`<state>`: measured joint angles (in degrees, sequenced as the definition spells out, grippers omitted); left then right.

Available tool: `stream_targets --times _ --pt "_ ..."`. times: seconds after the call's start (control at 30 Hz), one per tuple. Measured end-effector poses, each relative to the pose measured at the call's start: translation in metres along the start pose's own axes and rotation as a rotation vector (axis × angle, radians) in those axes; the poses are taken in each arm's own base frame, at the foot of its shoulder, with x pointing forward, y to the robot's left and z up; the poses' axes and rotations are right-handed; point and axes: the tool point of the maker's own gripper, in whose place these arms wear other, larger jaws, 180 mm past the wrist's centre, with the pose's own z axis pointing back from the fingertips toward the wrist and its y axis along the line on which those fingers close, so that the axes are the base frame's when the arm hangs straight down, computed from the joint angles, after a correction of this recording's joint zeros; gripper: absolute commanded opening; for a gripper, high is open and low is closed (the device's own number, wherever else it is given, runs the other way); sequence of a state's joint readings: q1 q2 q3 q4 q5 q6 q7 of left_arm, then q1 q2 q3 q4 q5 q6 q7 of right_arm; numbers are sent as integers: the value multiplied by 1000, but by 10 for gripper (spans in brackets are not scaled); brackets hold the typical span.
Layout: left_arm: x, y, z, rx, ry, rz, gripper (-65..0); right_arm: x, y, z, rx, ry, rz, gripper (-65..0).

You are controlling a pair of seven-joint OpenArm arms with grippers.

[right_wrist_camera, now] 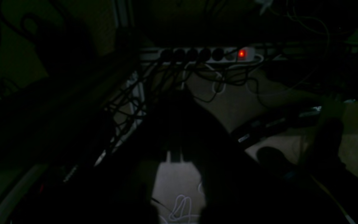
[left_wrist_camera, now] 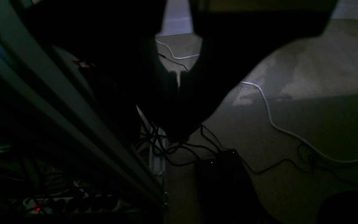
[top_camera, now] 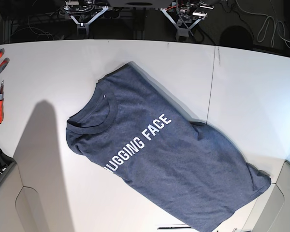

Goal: Layout the t-shirt on the table in an organized manner, then fold the t-shirt properly
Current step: 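Move both arms from rest toward the blue t-shirt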

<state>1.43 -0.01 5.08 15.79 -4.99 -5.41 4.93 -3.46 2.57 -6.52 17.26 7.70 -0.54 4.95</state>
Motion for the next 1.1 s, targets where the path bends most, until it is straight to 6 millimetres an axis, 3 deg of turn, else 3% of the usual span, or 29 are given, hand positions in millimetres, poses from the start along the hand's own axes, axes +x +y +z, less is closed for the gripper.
stream_targets --times 0.5,0.7,0.87,1.1 --pt "-3 0 0 0 18 3 -650 3 0 0 -2 -6 0 -650" --pt "-11 0 3 -3 9 41 -650 7 -11 2 -17 -35 6 -650" --pt "-22 3 8 -1 -4 46 -650 -2 -20 6 -26 -39 11 -650" --pt "-8 5 8 0 -36 41 -650 -2 -19 6 -25 -41 11 -650"
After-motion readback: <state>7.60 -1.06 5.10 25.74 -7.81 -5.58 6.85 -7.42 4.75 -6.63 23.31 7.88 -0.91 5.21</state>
